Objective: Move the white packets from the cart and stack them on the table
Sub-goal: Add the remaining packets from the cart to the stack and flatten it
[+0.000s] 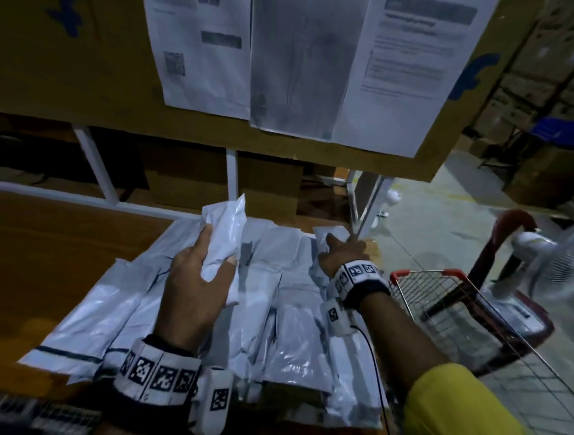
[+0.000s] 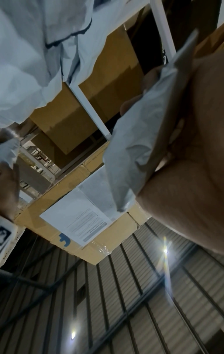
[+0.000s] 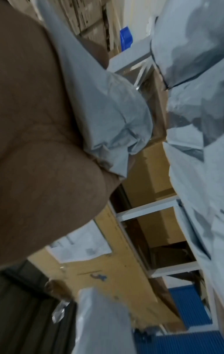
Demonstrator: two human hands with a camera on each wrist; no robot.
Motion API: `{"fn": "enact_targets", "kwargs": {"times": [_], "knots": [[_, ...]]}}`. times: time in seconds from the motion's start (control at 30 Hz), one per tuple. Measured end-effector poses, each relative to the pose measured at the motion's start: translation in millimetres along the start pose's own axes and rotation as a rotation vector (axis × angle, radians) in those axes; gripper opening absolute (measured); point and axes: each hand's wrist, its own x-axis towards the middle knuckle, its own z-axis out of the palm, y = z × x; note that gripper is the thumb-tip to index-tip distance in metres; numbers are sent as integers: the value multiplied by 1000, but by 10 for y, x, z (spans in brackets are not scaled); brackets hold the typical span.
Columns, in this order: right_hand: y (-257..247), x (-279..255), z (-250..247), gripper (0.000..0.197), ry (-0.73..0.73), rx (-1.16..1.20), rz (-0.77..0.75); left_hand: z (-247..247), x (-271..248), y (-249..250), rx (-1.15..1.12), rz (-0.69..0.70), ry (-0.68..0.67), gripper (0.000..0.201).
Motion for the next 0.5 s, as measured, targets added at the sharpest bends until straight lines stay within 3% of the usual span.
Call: {"fn": "enact_targets", "kwargs": {"times": [0.1, 0.2, 0.27, 0.37, 0.5], "knots": [[-129, 225, 150, 68, 20, -21, 31, -114, 145, -8, 46, 1, 5, 79], [-199, 404, 359, 77, -64, 7, 21, -270, 298, -12, 80, 17, 13, 80], [-189, 565, 535, 67, -135, 21, -35, -377, 417, -66, 71, 14, 12, 82], [-239, 455, 491, 79, -134, -46, 27, -483, 618, -134, 30, 6, -29, 81], [-279, 371, 427, 73, -90, 35, 84, -522, 956, -84, 85, 37, -107, 87]]}}
